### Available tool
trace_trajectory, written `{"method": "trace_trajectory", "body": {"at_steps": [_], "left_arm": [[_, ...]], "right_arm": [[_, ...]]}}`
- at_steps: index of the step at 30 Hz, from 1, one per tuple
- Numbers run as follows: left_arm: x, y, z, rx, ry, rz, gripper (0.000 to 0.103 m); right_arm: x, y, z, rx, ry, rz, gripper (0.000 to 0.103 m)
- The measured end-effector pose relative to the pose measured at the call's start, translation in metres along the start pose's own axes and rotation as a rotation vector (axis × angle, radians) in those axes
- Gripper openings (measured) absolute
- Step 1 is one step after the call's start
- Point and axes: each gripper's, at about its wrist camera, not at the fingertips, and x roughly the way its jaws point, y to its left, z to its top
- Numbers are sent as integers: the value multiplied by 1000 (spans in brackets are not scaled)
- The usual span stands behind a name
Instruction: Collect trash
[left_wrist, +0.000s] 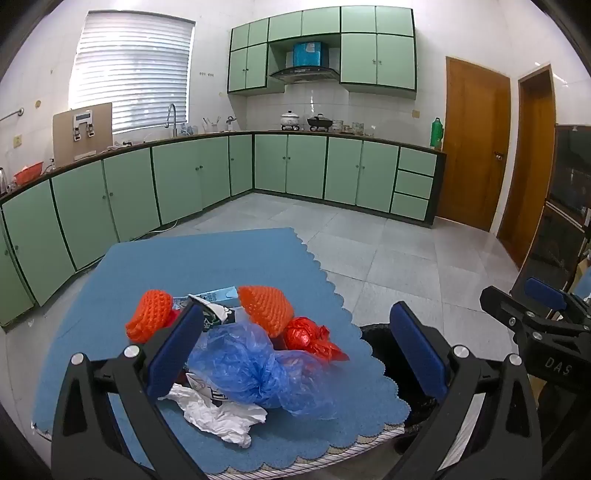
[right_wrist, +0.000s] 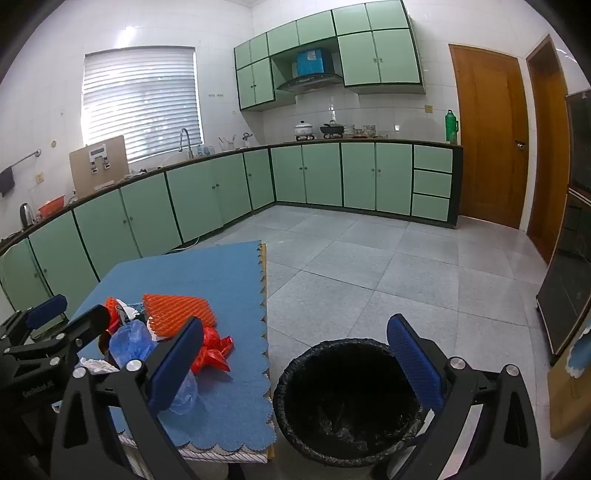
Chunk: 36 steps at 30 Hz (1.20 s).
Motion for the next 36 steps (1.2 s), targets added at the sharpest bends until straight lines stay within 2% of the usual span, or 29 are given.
{"method": "trace_trajectory", "body": {"at_steps": [36], "left_arm": [[-7, 2, 4, -11, -8, 2, 98]], "right_arm": [[-2, -3, 0, 7, -13, 4, 97]]}}
